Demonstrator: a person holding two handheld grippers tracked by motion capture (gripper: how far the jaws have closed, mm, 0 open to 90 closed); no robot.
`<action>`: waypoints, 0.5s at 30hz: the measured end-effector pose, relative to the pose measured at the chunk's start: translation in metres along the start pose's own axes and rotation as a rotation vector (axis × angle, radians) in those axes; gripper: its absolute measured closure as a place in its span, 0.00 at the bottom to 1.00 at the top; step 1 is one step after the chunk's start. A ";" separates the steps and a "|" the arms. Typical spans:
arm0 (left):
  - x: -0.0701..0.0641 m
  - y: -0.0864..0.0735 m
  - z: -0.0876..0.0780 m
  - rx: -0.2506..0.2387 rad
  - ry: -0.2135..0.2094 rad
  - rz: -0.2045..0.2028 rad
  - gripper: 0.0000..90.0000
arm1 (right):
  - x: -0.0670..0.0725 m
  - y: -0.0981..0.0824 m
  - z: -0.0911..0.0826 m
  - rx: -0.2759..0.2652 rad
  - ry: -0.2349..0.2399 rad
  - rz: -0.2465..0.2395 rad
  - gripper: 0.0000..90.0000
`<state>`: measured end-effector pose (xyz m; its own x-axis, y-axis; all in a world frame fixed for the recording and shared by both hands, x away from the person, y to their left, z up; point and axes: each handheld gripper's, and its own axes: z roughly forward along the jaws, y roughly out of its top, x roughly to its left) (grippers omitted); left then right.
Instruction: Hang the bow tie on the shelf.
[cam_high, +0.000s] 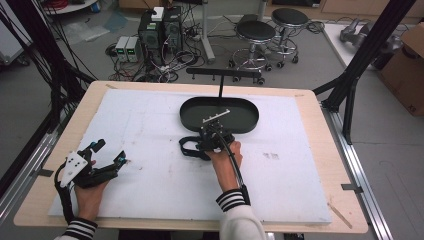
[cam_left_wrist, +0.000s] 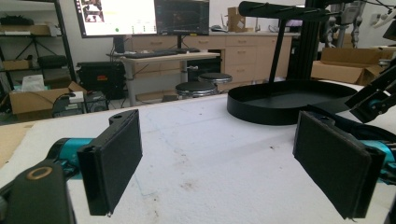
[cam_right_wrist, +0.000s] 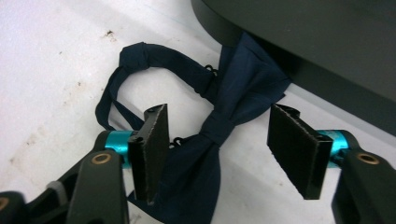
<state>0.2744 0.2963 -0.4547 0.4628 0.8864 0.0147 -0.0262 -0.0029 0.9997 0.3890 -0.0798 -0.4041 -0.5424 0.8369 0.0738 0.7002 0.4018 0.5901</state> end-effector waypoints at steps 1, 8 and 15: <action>0.000 0.000 0.000 0.000 0.000 0.000 0.18 | 0.000 0.000 0.000 0.000 0.000 0.000 0.43; 0.000 0.000 0.000 0.000 0.000 -0.001 0.18 | 0.003 0.002 0.006 0.015 -0.015 0.034 0.48; 0.000 0.000 0.000 0.000 0.000 0.000 0.18 | 0.003 0.002 0.011 0.025 -0.026 0.056 0.49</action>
<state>0.2745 0.2963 -0.4548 0.4631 0.8862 0.0148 -0.0262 -0.0030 0.9997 0.3938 -0.0720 -0.4110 -0.4899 0.8676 0.0853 0.7409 0.3628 0.5652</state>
